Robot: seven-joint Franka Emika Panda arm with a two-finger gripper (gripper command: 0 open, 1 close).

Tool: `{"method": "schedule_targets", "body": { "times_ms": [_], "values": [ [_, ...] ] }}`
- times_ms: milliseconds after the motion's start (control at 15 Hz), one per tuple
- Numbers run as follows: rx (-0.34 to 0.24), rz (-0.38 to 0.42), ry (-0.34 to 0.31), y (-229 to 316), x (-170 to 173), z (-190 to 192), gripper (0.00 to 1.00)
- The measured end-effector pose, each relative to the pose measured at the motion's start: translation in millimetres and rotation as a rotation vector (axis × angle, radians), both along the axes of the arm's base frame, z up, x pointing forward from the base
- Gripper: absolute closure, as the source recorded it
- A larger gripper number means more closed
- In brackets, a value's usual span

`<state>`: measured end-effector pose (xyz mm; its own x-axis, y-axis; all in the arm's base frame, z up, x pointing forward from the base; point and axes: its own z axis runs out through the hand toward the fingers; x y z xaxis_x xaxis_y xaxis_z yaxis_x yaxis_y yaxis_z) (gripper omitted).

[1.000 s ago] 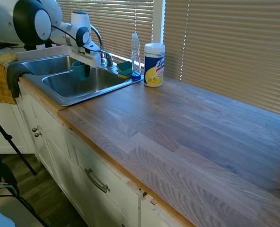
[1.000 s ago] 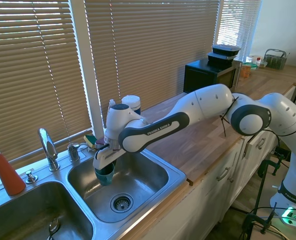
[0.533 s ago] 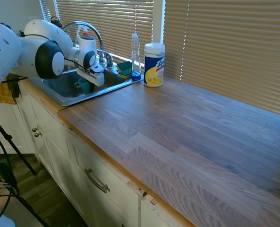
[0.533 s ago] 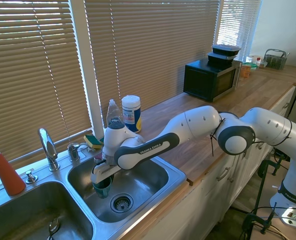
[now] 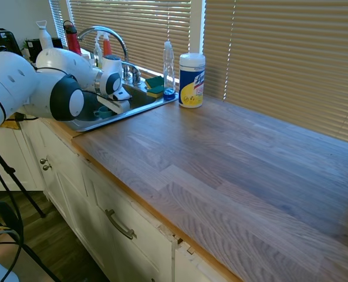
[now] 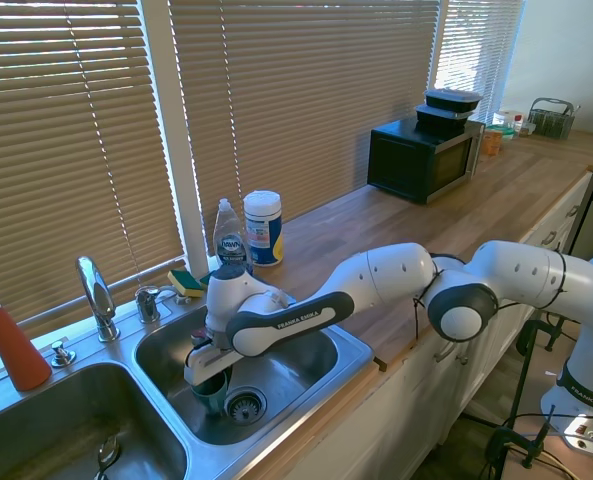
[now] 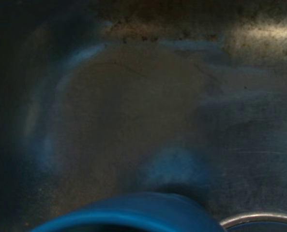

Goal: Put the mug in the sink

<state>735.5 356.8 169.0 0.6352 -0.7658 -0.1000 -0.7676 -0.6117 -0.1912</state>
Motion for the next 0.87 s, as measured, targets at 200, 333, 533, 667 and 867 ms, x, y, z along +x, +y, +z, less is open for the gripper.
{"method": "schedule_targets", "body": {
  "times_ms": [200,333,533,667,867],
  "values": [
    [-0.003,0.0,0.0,0,1,3,0.0],
    [-0.004,0.001,0.0,0,2,11,0.0],
    [0.004,-0.006,-0.017,0,6,23,0.0],
    [0.009,-0.018,-0.035,-1,9,41,0.0],
    [0.007,-0.03,-0.048,1,11,78,0.0]
  ]
}}
